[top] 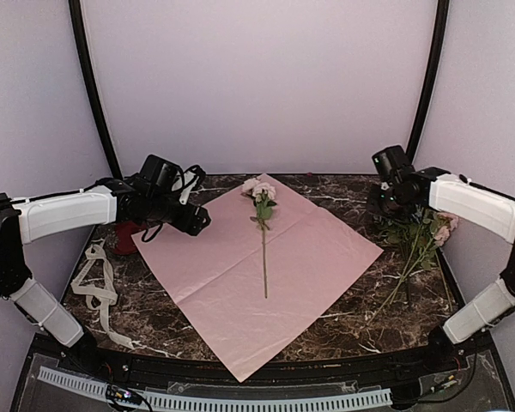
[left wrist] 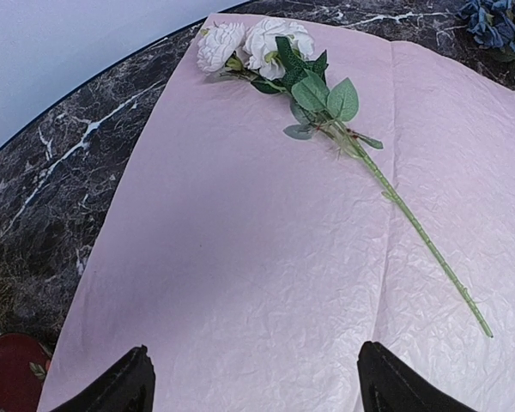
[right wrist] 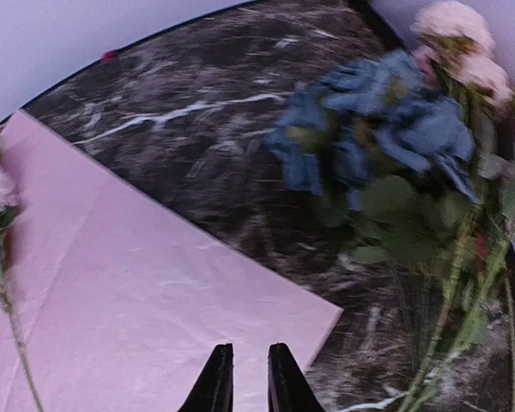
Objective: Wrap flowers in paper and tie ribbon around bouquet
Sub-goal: Pick up the fake flower from the corner of the board.
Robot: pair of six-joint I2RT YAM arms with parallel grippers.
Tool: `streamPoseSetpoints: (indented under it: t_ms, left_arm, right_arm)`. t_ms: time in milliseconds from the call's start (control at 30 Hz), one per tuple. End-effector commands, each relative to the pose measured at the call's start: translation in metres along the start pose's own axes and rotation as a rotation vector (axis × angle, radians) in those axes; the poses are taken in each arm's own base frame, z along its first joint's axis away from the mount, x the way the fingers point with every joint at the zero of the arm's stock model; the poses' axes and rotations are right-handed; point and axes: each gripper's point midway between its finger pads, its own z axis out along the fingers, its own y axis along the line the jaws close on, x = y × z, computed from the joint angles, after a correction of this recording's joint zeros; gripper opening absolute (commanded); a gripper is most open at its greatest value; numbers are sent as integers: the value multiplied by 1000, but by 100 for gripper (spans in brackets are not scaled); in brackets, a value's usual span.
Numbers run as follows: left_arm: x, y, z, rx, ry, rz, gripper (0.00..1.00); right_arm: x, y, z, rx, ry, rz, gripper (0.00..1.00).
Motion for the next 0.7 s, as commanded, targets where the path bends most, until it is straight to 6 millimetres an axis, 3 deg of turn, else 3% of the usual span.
streamPoseSetpoints:
  t_ms: [0, 100, 267, 367, 467, 667]
  left_arm:
    - [-8, 2, -5, 2, -14, 6, 84]
    - [-8, 0, -4, 14, -11, 3, 84]
    - [-6, 0, -2, 12, 0, 3, 84]
    - [-5, 1, -2, 5, -5, 6, 84]
    - [-4, 2, -1, 1, 0, 9, 84]
    - [-2, 2, 2, -3, 15, 12, 84]
  right_arm:
    - [42, -114, 4, 225, 54, 125, 19]
    - [55, -157, 10, 227, 56, 237, 26]
    - [58, -186, 26, 236, 106, 278, 31]
    - [65, -193, 43, 247, 171, 275, 35]
    - [65, -204, 50, 302, 182, 249, 32]
    - [66, -203, 62, 282, 185, 241, 30]
